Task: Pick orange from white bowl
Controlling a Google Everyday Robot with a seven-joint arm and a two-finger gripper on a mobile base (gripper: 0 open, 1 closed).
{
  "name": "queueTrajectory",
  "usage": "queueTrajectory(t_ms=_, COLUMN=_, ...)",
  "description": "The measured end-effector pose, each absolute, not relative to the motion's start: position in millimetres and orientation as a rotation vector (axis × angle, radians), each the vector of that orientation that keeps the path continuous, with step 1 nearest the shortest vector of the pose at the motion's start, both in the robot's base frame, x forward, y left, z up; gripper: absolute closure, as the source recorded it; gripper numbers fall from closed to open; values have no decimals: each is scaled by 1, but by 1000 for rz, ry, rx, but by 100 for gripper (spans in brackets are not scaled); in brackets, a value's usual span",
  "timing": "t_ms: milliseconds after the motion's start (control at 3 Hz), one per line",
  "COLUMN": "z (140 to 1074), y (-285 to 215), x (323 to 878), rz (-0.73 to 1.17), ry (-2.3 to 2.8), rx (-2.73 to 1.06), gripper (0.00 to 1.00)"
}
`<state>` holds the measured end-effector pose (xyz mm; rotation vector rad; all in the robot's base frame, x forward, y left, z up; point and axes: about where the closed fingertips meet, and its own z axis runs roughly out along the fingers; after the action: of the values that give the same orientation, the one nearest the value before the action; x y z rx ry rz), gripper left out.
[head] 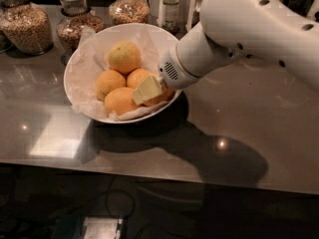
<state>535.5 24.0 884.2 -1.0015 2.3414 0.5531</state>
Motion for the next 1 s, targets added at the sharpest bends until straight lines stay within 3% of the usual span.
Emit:
queueTrajectory(t_ms=333, z=908, y=22, x=534, rz=602, ry=2258, rx=-1020, gripper=89)
queueTrajectory(t_ms=667, z=955, y=18, x=524, rz=738, ry=2100, rx=-1062, gripper=100)
queueTrajectory(t_ms=1000, z=998, y=14, x=505, rz=877, ry=1932, rx=-1141, gripper=100)
